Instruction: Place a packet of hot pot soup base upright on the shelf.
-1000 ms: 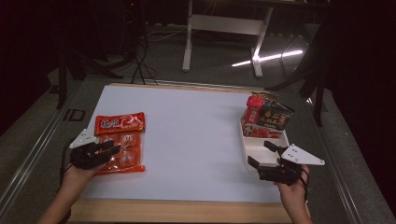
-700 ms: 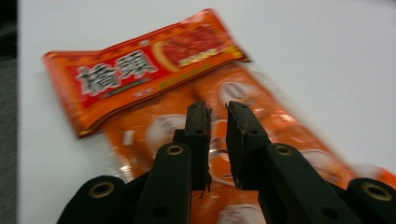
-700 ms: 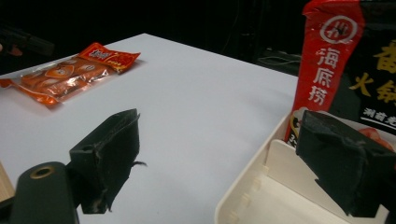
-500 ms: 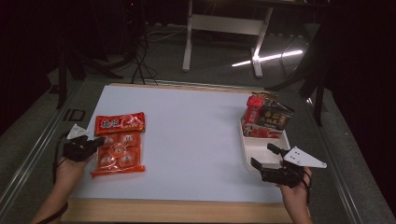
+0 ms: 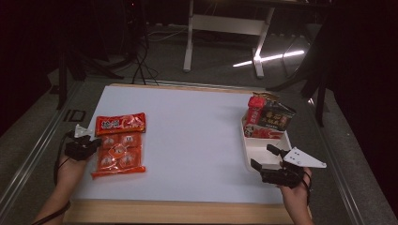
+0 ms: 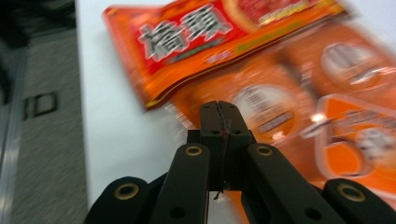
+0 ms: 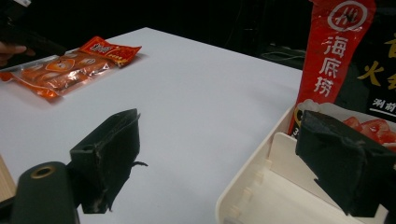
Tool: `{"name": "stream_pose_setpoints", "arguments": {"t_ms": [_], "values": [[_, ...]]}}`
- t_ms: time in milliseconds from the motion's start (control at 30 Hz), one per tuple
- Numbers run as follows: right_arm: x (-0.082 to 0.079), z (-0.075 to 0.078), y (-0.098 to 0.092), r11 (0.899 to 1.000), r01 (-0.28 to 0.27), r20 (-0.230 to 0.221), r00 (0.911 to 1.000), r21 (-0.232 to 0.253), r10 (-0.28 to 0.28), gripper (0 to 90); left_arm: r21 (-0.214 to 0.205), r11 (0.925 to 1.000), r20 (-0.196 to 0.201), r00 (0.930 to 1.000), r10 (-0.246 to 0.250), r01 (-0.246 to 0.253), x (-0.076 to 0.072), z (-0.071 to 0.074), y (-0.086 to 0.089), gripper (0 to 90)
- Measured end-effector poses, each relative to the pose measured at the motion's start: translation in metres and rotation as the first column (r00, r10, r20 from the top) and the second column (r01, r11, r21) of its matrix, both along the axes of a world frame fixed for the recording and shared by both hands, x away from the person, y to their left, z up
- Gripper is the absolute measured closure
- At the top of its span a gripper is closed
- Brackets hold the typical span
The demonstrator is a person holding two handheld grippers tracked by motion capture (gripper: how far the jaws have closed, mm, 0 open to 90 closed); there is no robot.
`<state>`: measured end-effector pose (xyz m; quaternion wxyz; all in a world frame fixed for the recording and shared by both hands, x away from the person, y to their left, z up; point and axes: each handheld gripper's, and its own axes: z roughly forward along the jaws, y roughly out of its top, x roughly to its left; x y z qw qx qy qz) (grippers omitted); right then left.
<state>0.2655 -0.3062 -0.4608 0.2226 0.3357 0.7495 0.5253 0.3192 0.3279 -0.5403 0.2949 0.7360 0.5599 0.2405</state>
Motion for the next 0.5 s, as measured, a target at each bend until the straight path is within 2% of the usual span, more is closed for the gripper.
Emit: {"name": "stream_pose_setpoints", "arguments": {"t_ms": [100, 233, 300, 500], "values": [[-0.0002, -0.0001, -0.0002, 1.000, -0.003, -0.001, 1.0000, 0.001, 0.003, 13.7, -0.024, 0.9997, -0.006, 1.0000, -0.001, 0.001, 0.0003, -0.0027, 0.0032, 90.0], [0.0007, -0.0001, -0.0013, 1.000, -0.002, -0.005, 1.0000, 0.011, 0.002, 13.7, -0.016, 0.9997, -0.014, 0.9997, -0.020, 0.020, 0.0020, -0.0019, 0.0008, 90.0], [0.0021, -0.0008, -0.0020, 1.000, -0.002, -0.011, 0.9999, 0.016, 0.002, 13.8, -0.015, 0.9992, -0.034, 0.9987, -0.037, 0.037, 0.0044, -0.0004, -0.0007, 90.0], [0.0013, -0.0001, -0.0009, 1.000, -0.006, -0.010, 0.9999, 0.013, 0.006, 13.8, -0.022, 0.9978, -0.042, 0.9972, -0.063, 0.062, 0.0063, 0.0017, -0.0061, 90.0]]}}
